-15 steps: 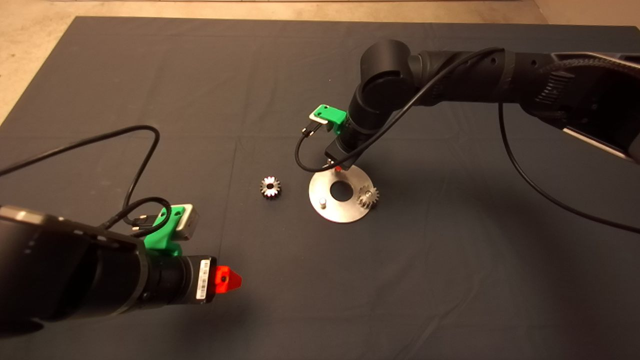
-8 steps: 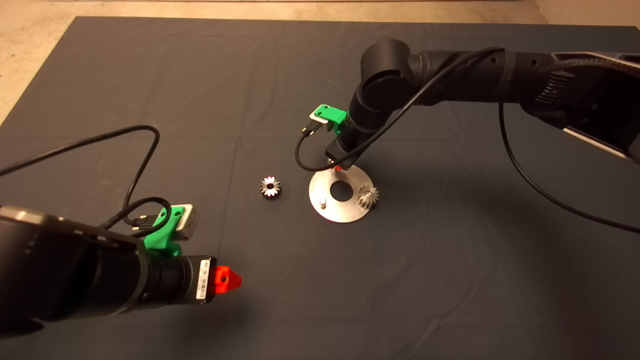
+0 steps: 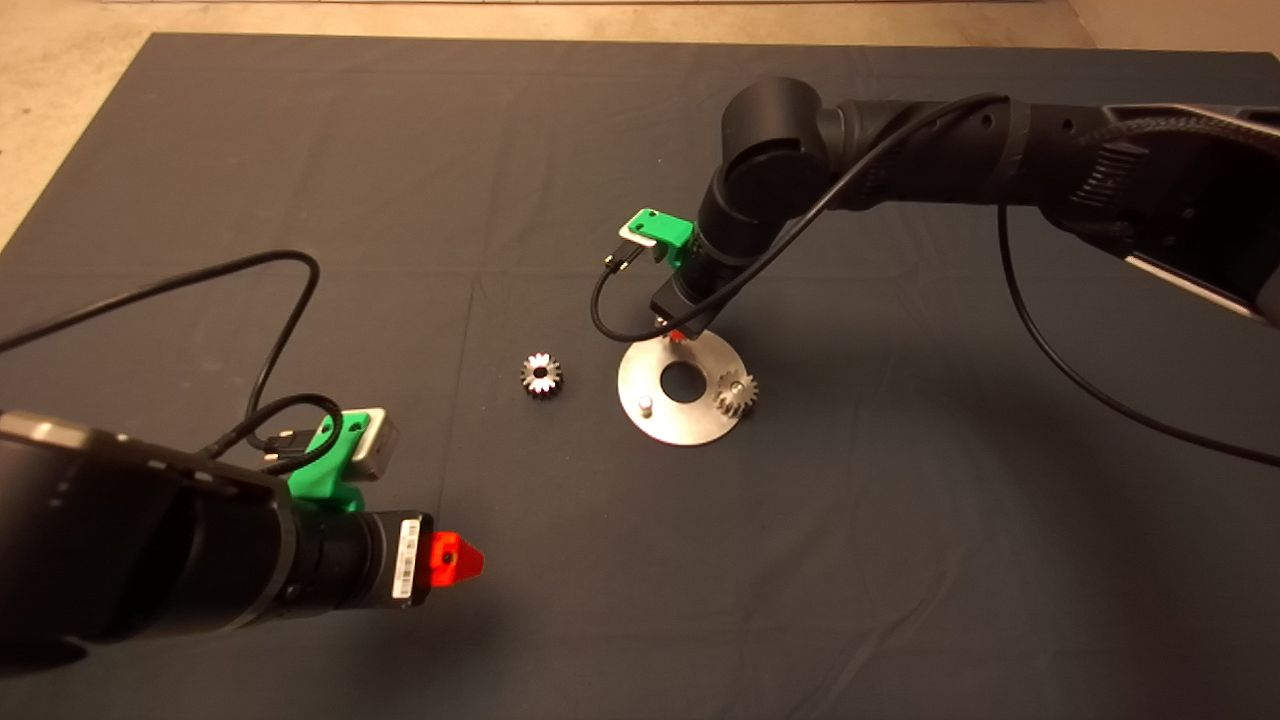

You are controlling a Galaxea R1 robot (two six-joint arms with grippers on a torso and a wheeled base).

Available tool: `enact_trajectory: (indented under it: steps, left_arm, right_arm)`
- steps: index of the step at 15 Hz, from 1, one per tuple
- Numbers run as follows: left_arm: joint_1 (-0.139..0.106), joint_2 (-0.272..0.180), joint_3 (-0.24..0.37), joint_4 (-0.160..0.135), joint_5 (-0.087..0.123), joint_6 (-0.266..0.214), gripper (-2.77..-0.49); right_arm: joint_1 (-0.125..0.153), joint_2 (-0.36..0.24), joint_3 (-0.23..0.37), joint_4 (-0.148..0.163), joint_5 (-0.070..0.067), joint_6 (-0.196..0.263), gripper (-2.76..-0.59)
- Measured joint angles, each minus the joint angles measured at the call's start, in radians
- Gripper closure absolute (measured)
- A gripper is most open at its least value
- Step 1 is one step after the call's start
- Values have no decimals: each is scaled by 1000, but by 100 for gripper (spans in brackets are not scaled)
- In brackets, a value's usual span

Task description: Install three planetary gears onto the carrier pins

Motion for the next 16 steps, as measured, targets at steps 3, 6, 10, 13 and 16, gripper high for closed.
enact_trajectory:
  steps: [3,6,10,13,16]
  left_arm:
    - [0,0,0,0,0,0,-275]
    - [0,0,0,0,0,0,-275]
    - [0,0,0,0,0,0,-275]
    - [0,0,0,0,0,0,-275]
    - [0,0,0,0,0,0,-275]
  right_arm:
    - [-16,0,-27,-5,8,-7,-66]
    - [-16,0,-31,-5,8,-10,-66]
    - [-16,1,-32,-5,9,-11,-66]
    - [-16,1,-32,-5,9,-12,-66]
    - [-16,1,-32,-5,9,-12,-66]
